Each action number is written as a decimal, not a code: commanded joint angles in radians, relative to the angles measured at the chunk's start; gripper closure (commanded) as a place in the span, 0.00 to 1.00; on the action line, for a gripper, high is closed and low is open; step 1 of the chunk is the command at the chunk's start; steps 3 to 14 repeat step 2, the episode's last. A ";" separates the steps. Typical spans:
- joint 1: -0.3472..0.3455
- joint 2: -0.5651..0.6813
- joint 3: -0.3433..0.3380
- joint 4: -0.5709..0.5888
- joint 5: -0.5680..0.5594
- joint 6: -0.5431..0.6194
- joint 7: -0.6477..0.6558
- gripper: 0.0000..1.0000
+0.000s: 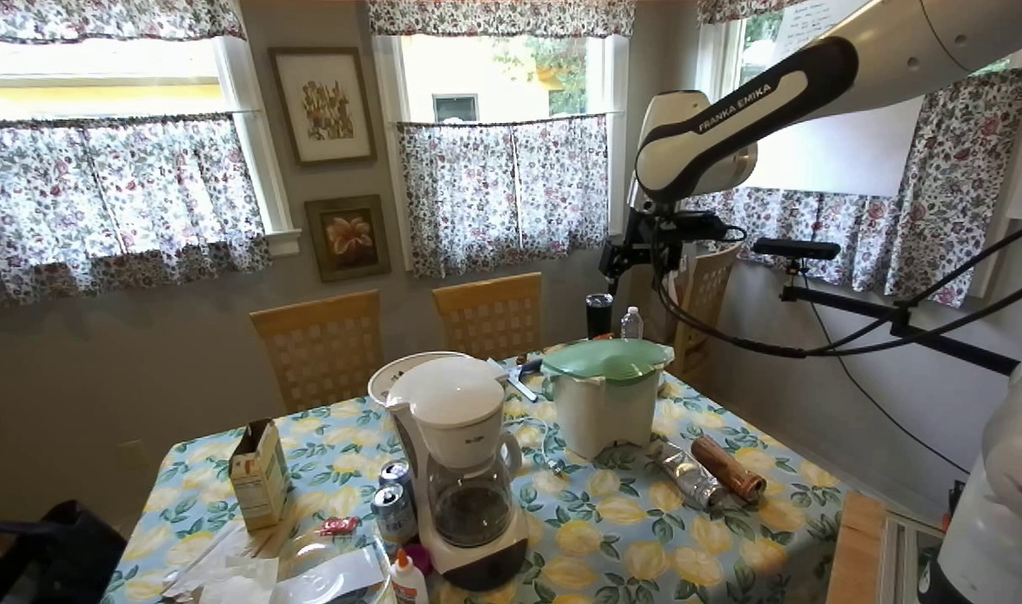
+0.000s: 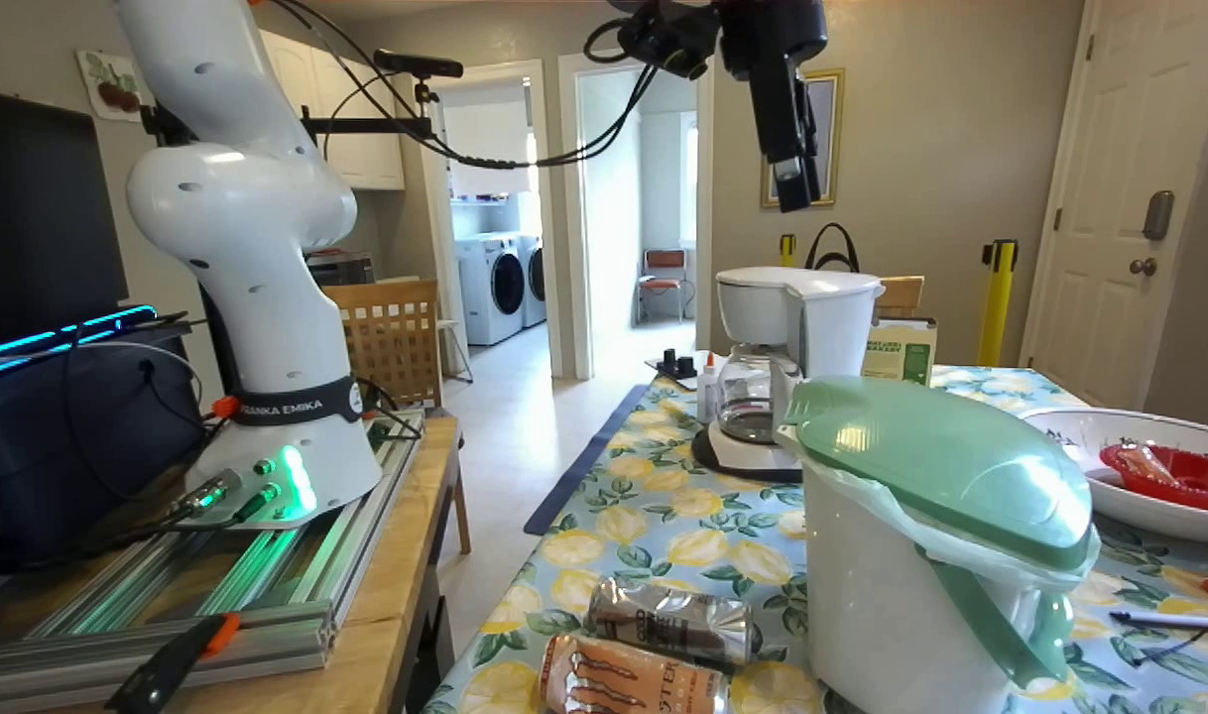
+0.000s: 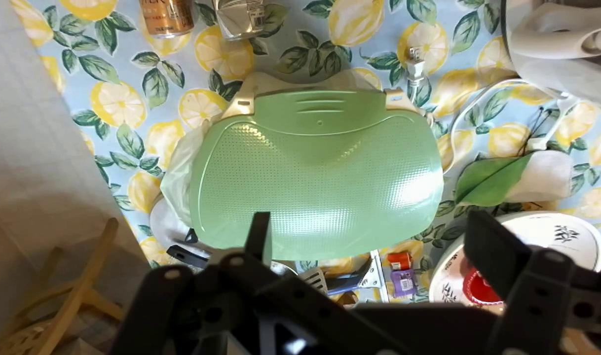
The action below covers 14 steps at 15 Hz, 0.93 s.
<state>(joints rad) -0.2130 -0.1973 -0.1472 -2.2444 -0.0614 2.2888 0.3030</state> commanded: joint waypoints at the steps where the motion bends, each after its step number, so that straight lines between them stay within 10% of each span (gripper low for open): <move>1: 0.000 0.000 -0.001 0.002 0.001 -0.003 -0.001 0.00; 14: 0.000 0.000 -0.001 0.002 0.001 -0.003 -0.001 0.00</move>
